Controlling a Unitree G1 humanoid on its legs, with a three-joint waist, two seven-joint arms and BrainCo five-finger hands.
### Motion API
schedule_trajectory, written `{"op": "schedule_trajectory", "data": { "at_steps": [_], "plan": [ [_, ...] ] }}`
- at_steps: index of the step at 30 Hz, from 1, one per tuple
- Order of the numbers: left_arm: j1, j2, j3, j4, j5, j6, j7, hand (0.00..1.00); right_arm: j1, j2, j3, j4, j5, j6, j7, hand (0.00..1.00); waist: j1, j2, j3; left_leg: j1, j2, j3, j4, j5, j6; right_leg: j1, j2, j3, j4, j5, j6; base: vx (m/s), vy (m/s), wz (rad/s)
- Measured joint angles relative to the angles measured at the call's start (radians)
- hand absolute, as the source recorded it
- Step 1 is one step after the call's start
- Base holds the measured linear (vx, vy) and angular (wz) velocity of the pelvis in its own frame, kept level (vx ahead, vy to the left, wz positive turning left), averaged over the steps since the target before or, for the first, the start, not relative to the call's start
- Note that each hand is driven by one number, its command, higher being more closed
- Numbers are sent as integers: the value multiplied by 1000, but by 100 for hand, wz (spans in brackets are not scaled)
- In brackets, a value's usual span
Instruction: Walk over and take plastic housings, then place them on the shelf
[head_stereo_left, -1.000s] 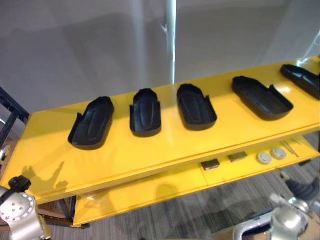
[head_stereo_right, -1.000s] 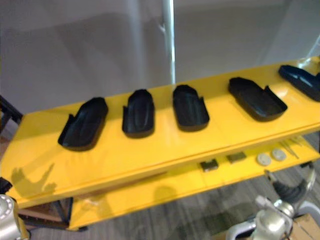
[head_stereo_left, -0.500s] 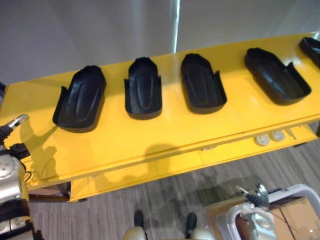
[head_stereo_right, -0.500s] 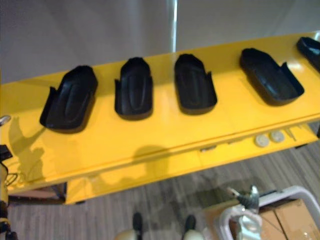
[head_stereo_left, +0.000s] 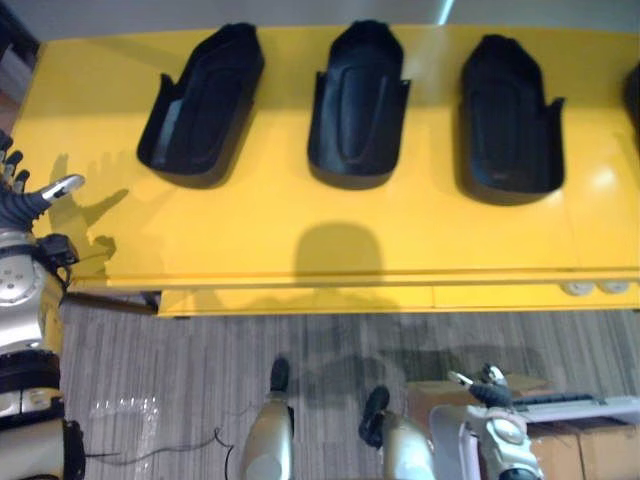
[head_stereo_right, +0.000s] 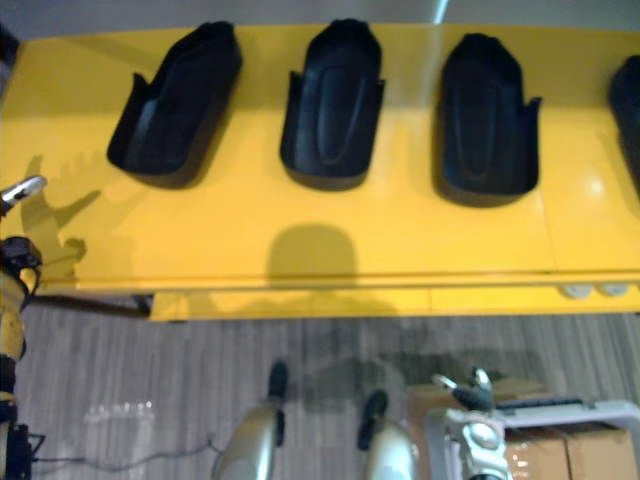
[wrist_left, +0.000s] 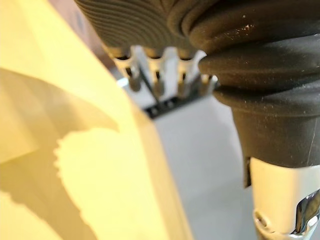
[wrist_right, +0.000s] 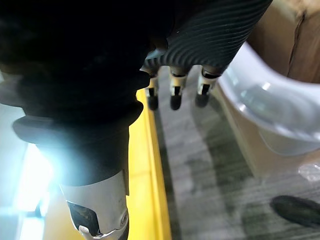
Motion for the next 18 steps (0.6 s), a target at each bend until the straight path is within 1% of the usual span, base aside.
{"op": "schedule_trajectory", "data": {
  "at_steps": [2, 4, 7, 9, 11, 14, 18],
  "plan": [
    [1, 27, -32, 0, -30, 0, -27, 0, 0, 0, 24, 5, 0, 0, 11, 0, 3, -7, 4, 16, 0, -4, -15, 8, -2, 4, 0, 11, 12, -4, -6, 8, -17, 11],
    [-1, 31, -37, 0, -61, 0, -47, 0, -1, 0, 27, 5, 0, -1, 13, 0, 1, -8, 5, 19, 0, -3, -26, 15, -2, 1, -1, 14, 12, -4, -6, 0, 0, 0],
    [-1, 36, -82, 0, -100, 0, -79, 0, 0, 0, 28, 32, 0, 0, 14, 0, -3, -13, 7, 19, -1, 0, -36, 23, -2, -4, -1, 21, 9, -4, -6, -52, -8, -3],
    [-1, 36, -92, 0, -102, 0, -87, 0, 0, 0, 44, 39, 0, 1, 14, 0, -3, -21, 13, 32, 2, 12, -63, 38, -4, -11, 0, 34, 8, -2, -4, -37, -12, -12],
    [-2, 35, -99, 0, -130, 0, -98, 0, 1, 1, 65, 40, -1, 1, 15, 0, -9, -26, 16, 34, 5, 21, -79, 49, -4, -20, 1, 40, 7, 1, 1, -47, -19, -11],
    [-8, 32, -110, 0, -130, 0, -110, 0, 2, 1, 65, 37, -1, -3, 15, 0, -12, -29, 16, 37, 6, 26, -99, 61, -4, -30, 1, 46, 6, 4, 5, -18, -6, -4],
    [-18, 21, -120, 0, -145, -1, -109, 0, 2, 6, 66, 38, -1, -2, 17, 0, -9, -33, 19, 45, 6, 36, -103, 61, -4, -30, 1, 56, 3, 5, 6, 17, 0, -5]
  ]
}}
